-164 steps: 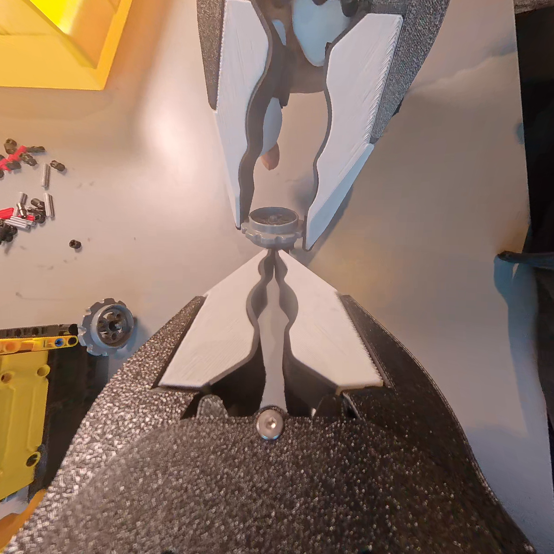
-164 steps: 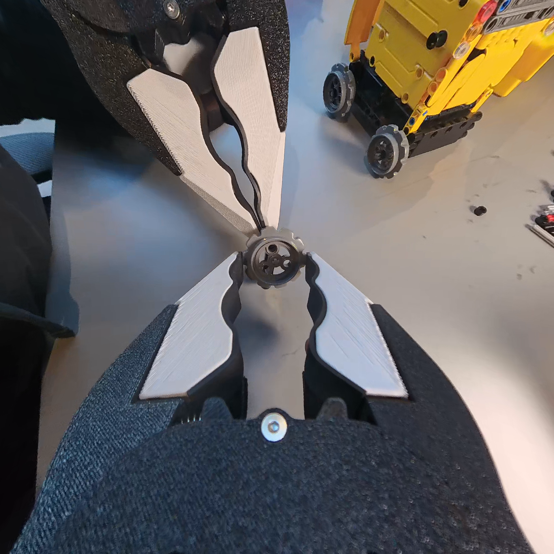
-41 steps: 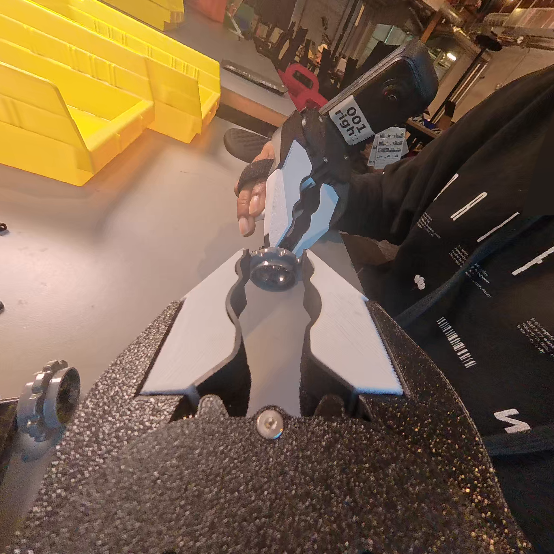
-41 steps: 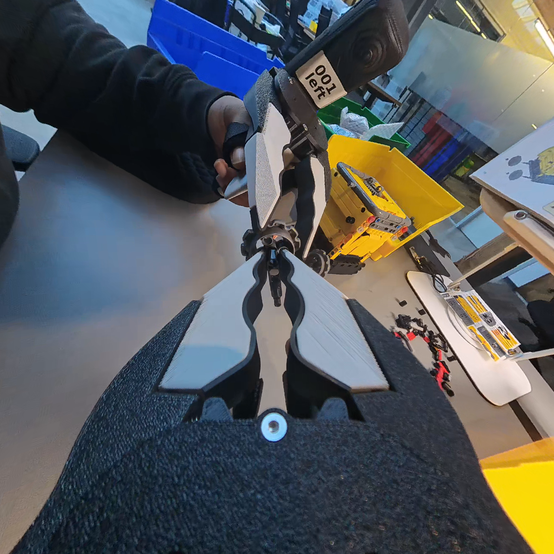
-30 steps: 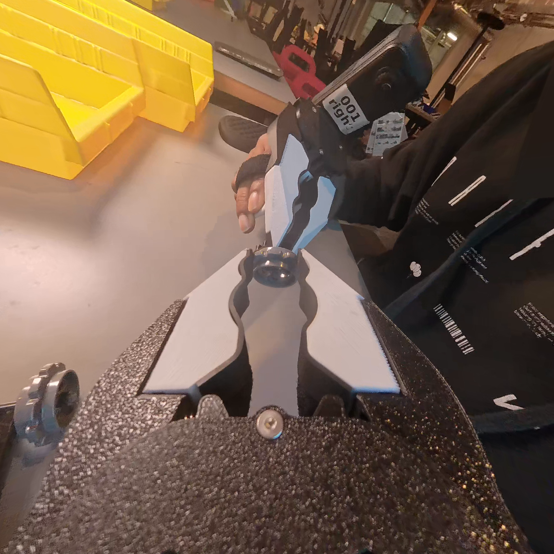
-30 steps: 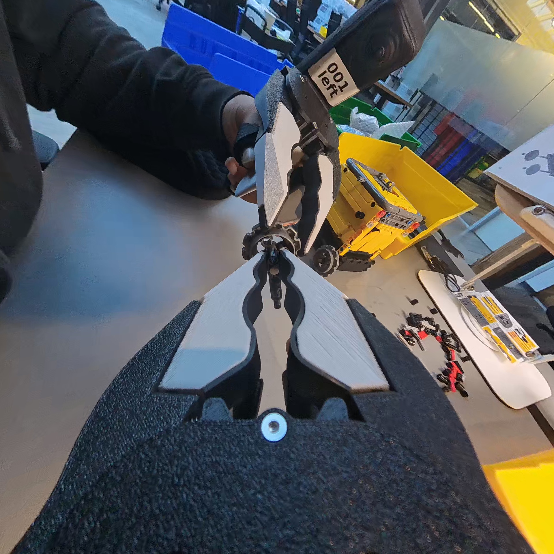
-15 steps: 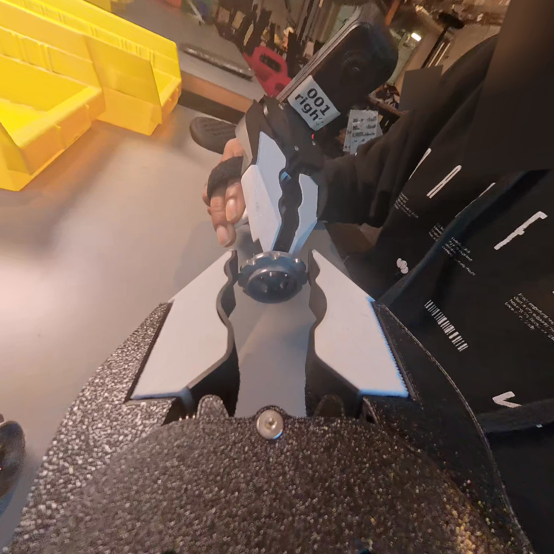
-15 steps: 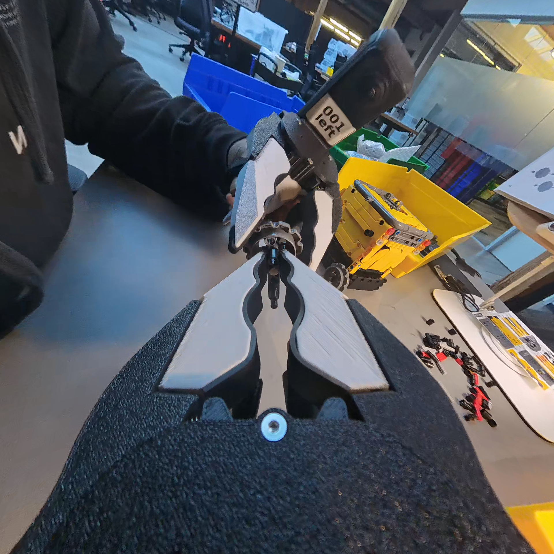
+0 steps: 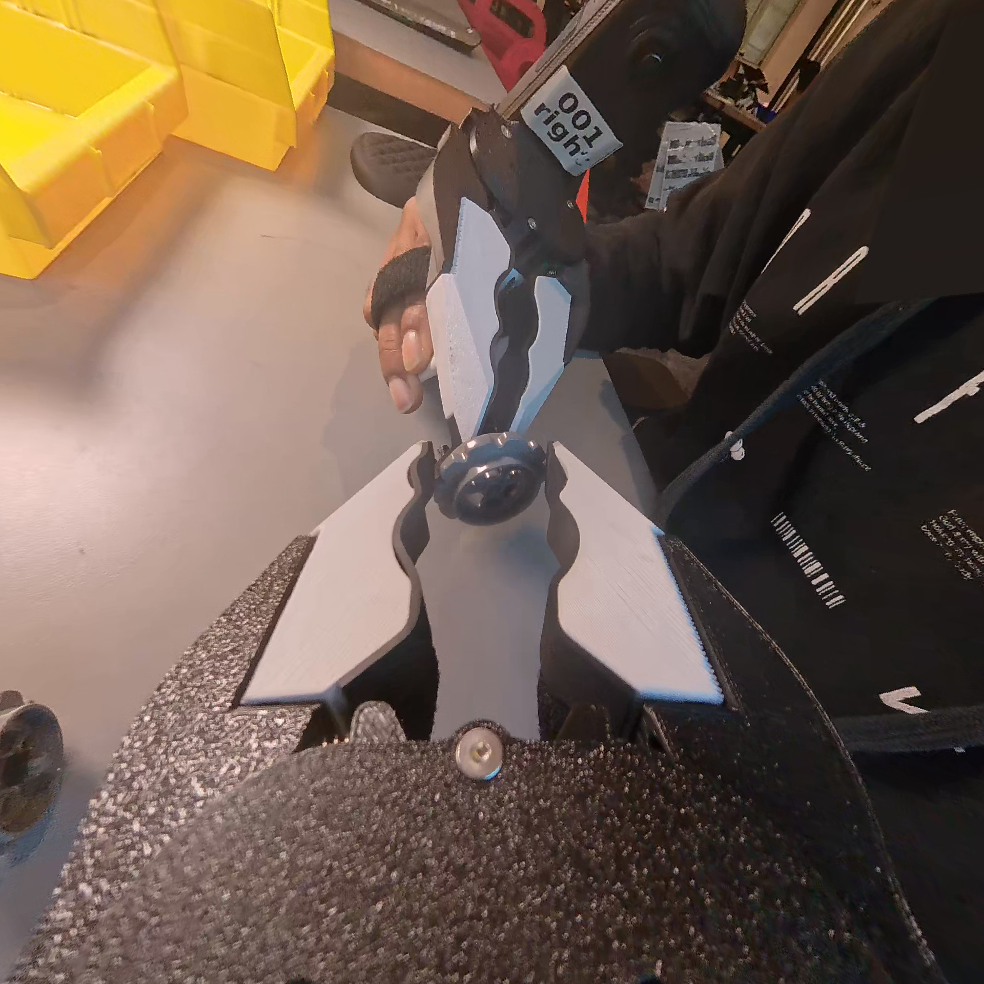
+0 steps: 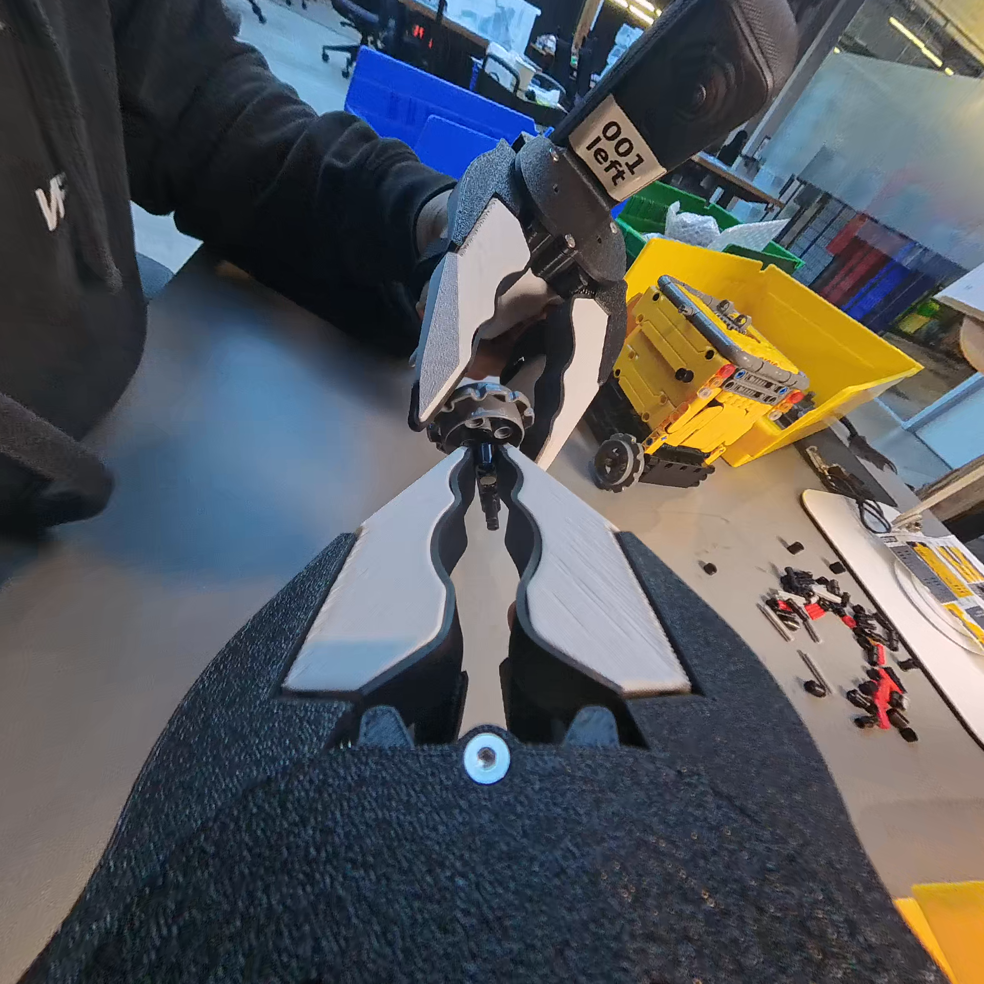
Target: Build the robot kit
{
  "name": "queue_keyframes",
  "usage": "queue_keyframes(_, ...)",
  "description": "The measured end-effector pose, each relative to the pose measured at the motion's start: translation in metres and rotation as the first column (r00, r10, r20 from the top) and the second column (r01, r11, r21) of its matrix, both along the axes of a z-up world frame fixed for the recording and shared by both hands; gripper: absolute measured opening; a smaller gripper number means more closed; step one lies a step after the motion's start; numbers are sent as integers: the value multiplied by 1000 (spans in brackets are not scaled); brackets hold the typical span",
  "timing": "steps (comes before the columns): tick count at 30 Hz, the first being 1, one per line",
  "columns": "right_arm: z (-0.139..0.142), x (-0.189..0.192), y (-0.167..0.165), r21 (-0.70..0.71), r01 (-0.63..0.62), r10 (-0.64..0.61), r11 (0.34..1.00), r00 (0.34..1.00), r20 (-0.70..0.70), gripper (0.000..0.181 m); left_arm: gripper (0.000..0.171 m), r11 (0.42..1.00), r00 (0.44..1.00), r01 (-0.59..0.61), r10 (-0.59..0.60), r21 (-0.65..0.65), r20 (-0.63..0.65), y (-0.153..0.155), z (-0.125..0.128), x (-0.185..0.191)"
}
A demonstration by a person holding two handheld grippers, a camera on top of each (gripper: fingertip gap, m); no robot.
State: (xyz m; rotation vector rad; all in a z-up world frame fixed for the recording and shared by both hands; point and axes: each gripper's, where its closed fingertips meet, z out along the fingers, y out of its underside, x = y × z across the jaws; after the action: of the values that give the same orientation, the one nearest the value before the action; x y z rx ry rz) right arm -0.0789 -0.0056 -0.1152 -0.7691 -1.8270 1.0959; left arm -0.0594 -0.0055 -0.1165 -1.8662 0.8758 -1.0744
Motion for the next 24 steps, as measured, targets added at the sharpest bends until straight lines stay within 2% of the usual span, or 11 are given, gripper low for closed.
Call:
queue_keyframes(6,-6,2,-1,27,-16,15,1000,1000,23,7,37,999,1000,25,-24,-38,8,-3,-5,1)
queue_keyframes(9,-7,2,2,38,-9,7,999,999,34,7,38,1000,1000,4,-4,-13,3,-1,-6,2)
queue_keyframes(12,-17,1,9,57,34,-38,998,997,69,6,47,995,995,-89,90,38,-44,10,-8,-9)
queue_keyframes(15,-17,-2,7,70,45,-50,997,996,69,7,57,991,986,-103,114,86,-126,11,-15,-8)
queue_keyframes(18,-20,-4,4,87,41,-49,995,995,88,7,41,991,980,-74,92,109,-176,8,-21,-3)
queue_keyframes(24,-17,-7,3,137,47,-59,989,995,80,7,41,993,983,-29,50,118,-179,5,-21,-8)
